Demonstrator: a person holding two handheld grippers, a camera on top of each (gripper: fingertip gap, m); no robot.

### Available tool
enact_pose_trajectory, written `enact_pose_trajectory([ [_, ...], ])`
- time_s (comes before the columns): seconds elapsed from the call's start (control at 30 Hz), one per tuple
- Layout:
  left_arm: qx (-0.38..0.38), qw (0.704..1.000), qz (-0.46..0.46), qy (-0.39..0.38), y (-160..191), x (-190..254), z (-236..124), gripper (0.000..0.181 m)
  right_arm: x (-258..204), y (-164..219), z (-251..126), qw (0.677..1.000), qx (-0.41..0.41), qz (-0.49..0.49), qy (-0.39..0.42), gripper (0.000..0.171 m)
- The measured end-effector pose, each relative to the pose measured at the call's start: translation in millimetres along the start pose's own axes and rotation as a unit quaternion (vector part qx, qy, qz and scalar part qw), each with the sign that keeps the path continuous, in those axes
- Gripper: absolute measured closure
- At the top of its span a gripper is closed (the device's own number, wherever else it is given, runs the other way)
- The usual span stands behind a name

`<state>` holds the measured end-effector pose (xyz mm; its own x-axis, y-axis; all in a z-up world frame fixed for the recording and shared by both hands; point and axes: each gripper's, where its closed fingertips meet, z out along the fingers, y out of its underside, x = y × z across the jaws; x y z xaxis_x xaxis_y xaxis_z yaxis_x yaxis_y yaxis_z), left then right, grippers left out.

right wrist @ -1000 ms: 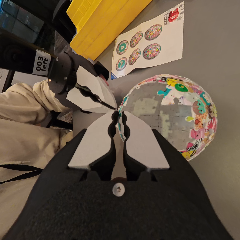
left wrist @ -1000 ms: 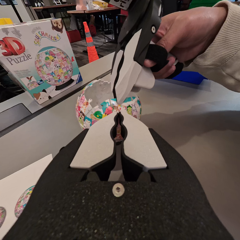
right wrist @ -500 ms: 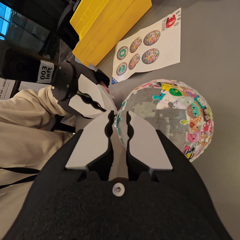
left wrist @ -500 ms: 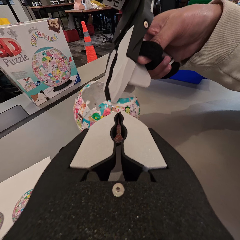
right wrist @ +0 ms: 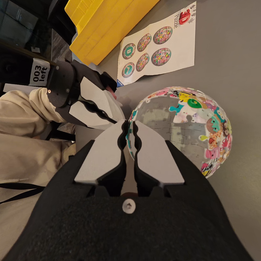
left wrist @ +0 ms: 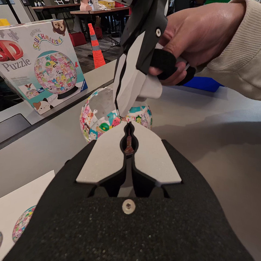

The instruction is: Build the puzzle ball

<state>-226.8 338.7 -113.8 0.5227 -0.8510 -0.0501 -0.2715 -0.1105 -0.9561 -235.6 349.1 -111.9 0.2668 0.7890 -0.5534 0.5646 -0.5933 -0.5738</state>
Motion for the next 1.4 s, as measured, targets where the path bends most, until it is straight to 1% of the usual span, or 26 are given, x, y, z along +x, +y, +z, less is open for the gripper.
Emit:
enact_pose_trajectory([
  [0.27,-0.001,1.0,-0.001,-0.002,1.1,-1.7,-1.1,0.181,-0.8,0.1,0.3,1.0,-0.004,-0.002,0.002,0.166],
  [0.43,0.0,1.0,-0.002,0.0,1.1,-1.5,-0.6,0.181,0.0,0.2,0.8,1.0,-0.015,-0.012,0.017,0.161],
  [0.5,0.0,1.0,-0.002,0.0,1.0,-1.6,-0.5,0.181,0.6,-0.1,0.5,0.999,-0.018,-0.014,0.024,0.162],
  [0.83,0.0,1.0,-0.001,0.001,1.0,-1.0,-0.3,0.181,0.1,-2.8,-2.5,1.0,-0.012,0.0,0.02,0.158],
  [1.03,0.001,1.0,-0.003,0.0,1.8,-2.0,-0.8,0.181,5.5,-6.1,-5.6,0.998,-0.024,-0.025,0.058,0.156],
  [1.13,0.001,1.0,-0.003,0.001,2.2,-1.9,-0.9,0.181,4.3,-3.2,-1.5,0.996,-0.046,-0.038,0.062,0.153],
  [1.23,0.002,1.0,-0.004,0.001,2.6,-2.1,-1.1,0.181,3.6,-3.4,0.6,0.996,-0.053,-0.041,0.062,0.155],
  [1.3,0.003,1.0,-0.006,0.002,2.8,-2.1,-1.3,0.181,5.4,-3.0,0.4,0.995,-0.058,-0.041,0.066,0.161],
  [1.4,0.004,1.0,-0.006,0.002,2.9,-2.0,-1.4,0.181,5.4,-3.0,0.4,0.996,-0.058,-0.035,0.062,0.161],
])
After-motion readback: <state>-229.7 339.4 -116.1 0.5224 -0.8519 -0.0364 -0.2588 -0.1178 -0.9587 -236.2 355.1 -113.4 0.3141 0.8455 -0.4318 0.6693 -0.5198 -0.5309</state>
